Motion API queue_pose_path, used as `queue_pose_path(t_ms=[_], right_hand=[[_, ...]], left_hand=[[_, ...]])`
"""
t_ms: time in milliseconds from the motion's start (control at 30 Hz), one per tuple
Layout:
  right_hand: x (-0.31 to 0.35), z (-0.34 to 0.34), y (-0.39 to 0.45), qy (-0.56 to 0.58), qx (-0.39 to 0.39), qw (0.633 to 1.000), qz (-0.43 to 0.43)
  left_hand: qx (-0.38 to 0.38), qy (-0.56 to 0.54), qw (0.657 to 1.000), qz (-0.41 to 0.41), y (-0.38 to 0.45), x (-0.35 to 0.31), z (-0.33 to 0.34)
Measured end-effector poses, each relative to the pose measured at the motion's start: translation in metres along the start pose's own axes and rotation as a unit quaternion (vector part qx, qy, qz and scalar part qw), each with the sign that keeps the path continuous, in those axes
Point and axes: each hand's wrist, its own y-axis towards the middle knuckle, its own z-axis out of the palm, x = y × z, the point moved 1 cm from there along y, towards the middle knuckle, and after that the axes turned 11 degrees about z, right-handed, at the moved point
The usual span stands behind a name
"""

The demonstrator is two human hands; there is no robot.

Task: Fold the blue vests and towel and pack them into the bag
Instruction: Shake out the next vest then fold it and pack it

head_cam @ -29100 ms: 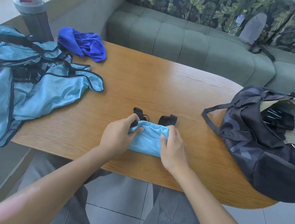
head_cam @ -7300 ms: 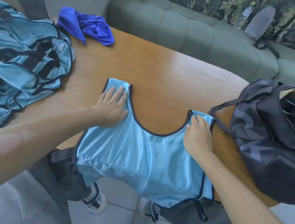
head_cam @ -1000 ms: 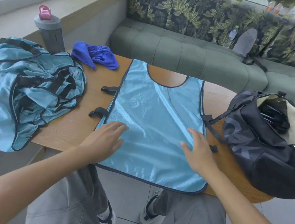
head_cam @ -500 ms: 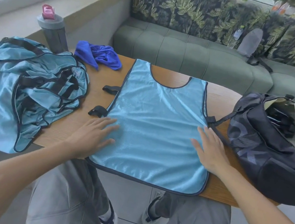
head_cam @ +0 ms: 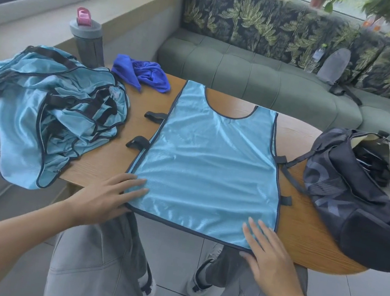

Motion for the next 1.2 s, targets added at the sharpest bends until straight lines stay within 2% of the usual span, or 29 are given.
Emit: queue_pose_path(t_ms=[133,333,400,500,567,667,800,967,1100,1200], right_hand=[[0.004,-0.001,-0.002,0.026,-0.062,0.998,0.012],[0.000,-0.009,-0.004,0.079,-0.046,0.996,0.025],[0.001,-0.013,-0.004,0.090,-0.047,0.994,0.032],[0.001,-0.018,-0.008,0.119,-0.070,0.987,0.085],[0.004,-0.025,-0.010,0.163,-0.068,0.970,0.165],[0.010,-0.037,-0.006,0.262,-0.072,0.918,0.289],[0.014,-0.054,0.009,0.328,-0.147,0.872,0.331],[0.020,-0.075,0.026,0.332,-0.178,0.870,0.318],[0.018,-0.086,0.026,0.332,-0.173,0.885,0.275],[0.012,-0.094,0.018,0.317,-0.146,0.909,0.228]], left_hand=[[-0.052,-0.017,0.998,-0.016,-0.007,0.002,-0.002],[-0.103,-0.059,0.993,-0.016,-0.022,0.002,-0.010],[-0.118,-0.075,0.989,-0.038,-0.025,-0.002,-0.012],[-0.144,-0.115,0.976,-0.114,-0.026,-0.013,-0.018],[-0.171,-0.140,0.961,-0.163,-0.021,-0.024,-0.027],[-0.210,-0.207,0.927,-0.231,-0.009,-0.037,-0.036],[-0.256,-0.274,0.889,-0.263,0.007,-0.035,-0.048],[-0.287,-0.259,0.879,-0.279,0.022,-0.030,-0.065],[-0.226,-0.178,0.918,-0.273,0.016,-0.026,-0.078],[-0.208,-0.168,0.918,-0.293,0.007,-0.022,-0.086]])
